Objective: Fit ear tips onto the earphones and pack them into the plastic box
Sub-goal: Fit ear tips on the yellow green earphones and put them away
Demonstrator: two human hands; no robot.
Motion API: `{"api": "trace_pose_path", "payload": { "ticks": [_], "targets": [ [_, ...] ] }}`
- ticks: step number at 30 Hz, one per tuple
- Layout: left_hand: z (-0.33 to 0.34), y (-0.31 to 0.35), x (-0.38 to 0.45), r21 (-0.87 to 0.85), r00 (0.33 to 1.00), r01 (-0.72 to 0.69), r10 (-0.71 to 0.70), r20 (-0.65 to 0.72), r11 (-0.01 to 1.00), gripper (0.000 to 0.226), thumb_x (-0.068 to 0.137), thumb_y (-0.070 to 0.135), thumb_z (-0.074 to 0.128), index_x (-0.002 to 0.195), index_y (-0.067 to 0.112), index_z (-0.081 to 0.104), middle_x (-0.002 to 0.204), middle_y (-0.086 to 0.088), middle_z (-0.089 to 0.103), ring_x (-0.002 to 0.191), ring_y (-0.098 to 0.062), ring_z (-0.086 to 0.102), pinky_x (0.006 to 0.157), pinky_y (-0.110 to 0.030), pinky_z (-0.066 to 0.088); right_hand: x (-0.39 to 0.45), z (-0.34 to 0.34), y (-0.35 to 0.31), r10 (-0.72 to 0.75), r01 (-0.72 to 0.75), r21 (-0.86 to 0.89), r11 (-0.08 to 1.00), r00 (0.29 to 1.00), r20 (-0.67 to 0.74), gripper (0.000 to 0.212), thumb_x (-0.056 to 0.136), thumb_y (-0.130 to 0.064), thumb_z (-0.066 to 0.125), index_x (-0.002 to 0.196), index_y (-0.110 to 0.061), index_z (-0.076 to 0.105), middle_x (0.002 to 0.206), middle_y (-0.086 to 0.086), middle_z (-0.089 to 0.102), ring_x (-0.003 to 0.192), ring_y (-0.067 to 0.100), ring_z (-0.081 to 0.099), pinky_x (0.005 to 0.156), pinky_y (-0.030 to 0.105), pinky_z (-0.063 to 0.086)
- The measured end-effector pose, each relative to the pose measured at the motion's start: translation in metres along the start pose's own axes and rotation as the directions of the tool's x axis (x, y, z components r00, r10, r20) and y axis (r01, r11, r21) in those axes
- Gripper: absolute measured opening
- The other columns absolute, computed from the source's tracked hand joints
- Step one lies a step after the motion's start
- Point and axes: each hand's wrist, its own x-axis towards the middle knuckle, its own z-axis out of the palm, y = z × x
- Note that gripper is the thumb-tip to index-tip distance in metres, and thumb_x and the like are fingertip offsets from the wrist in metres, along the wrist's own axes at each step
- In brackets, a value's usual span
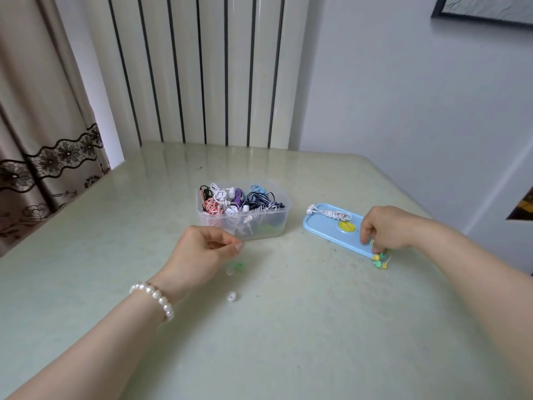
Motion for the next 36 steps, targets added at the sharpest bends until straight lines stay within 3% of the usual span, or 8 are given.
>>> {"api": "trace_pose_path", "payload": {
  "ticks": [10,14,18,23,27,29,32,36],
  "targets": [
    [0.002,-0.004,0.002,0.051,1.0,-0.012,0.011,0.012,0.999,0.016,0.077,0.004,0.071,0.064,0.013,0.069,0.056,-0.005,0.065,0.044,-0.003,0.053,0.048,-0.01,0.041,0.009,0.01,0.01,0.106,-0.106,-0.001,0.994,0.99,-0.094,0.026,0.069,-0.017,0.076,0.087,-0.023,0.057,0.098,0.0,0.049,0.085,0.019,0.051,0.065,0.024,0.04],
    [0.004,-0.004,0.001,0.038,1.0,-0.006,0.005,0.012,0.999,0.018,0.077,0.004,0.071,0.063,0.015,0.069,0.054,0.001,0.065,0.046,-0.007,0.054,0.049,-0.013,0.044,0.005,-0.001,-0.006,0.024,0.05,0.296,0.954,0.97,-0.24,0.02,0.069,-0.004,0.075,0.08,-0.017,0.064,0.082,0.004,0.056,0.073,0.02,0.053,0.057,0.024,0.042],
    [0.01,0.005,-0.002,-0.078,1.0,0.014,-0.012,0.024,0.997,0.012,0.079,0.002,0.068,0.079,0.014,0.067,0.071,-0.001,0.065,0.054,-0.001,0.057,0.051,-0.014,0.047,-0.028,-0.016,-0.052,-0.14,0.258,0.832,0.491,0.966,-0.218,0.026,0.069,0.013,0.07,0.077,-0.007,0.055,0.068,0.008,0.056,0.052,0.014,0.06,0.046,0.018,0.049],
    [0.018,0.013,-0.008,-0.302,0.983,0.135,-0.089,0.16,0.944,0.023,0.087,0.011,0.058,0.11,0.01,0.059,0.105,-0.009,0.064,0.092,-0.02,0.061,0.086,-0.038,0.049,-0.048,-0.008,-0.105,-0.252,0.284,0.935,0.213,0.94,-0.229,0.038,0.067,0.014,0.069,0.072,-0.011,0.042,0.068,0.009,0.047,0.049,0.015,0.058,0.05,0.025,0.055],
    [0.018,0.02,-0.012,-0.542,0.911,0.36,-0.161,0.379,0.759,0.036,0.089,0.029,0.046,0.113,0.006,0.058,0.105,-0.015,0.065,0.085,-0.029,0.067,0.074,-0.038,0.056,-0.052,0.009,-0.127,-0.225,0.299,0.953,0.045,0.933,-0.282,0.043,0.068,0.017,0.067,0.07,-0.013,0.035,0.069,0.008,0.04,0.053,0.017,0.063,0.051,0.025,0.055],
    [0.016,0.022,-0.013,-0.597,0.885,0.418,-0.158,0.438,0.685,0.036,0.08,0.031,0.051,0.101,0.005,0.063,0.095,-0.015,0.067,0.075,-0.027,0.068,0.066,-0.034,0.058,-0.05,0.018,-0.132,-0.164,0.349,0.936,0.044,0.927,-0.337,0.045,0.067,0.016,0.068,0.069,-0.012,0.034,0.071,0.008,0.036,0.061,0.026,0.063,0.058,0.033,0.059],
    [0.018,0.018,-0.014,-0.54,0.896,0.391,-0.174,0.409,0.745,0.019,0.083,0.006,0.054,0.099,0.0,0.063,0.088,-0.013,0.065,0.064,-0.015,0.066,0.059,-0.023,0.057,-0.048,0.025,-0.133,-0.07,0.419,0.898,0.138,0.908,-0.413,0.047,0.064,0.015,0.072,0.067,-0.014,0.035,0.061,0.005,0.046,0.068,0.027,0.059,0.075,0.046,0.054],
    [0.019,0.012,-0.013,-0.551,0.911,0.381,-0.2,0.36,0.742,0.015,0.084,-0.009,0.051,0.091,-0.004,0.063,0.078,-0.012,0.066,0.062,-0.014,0.066,0.06,-0.02,0.057,-0.05,0.029,-0.131,-0.117,0.445,0.874,0.196,0.895,-0.43,0.044,0.066,0.02,0.066,0.073,-0.016,0.043,0.072,-0.002,0.053,0.064,0.013,0.063,0.076,0.036,0.052]
  ]
}}
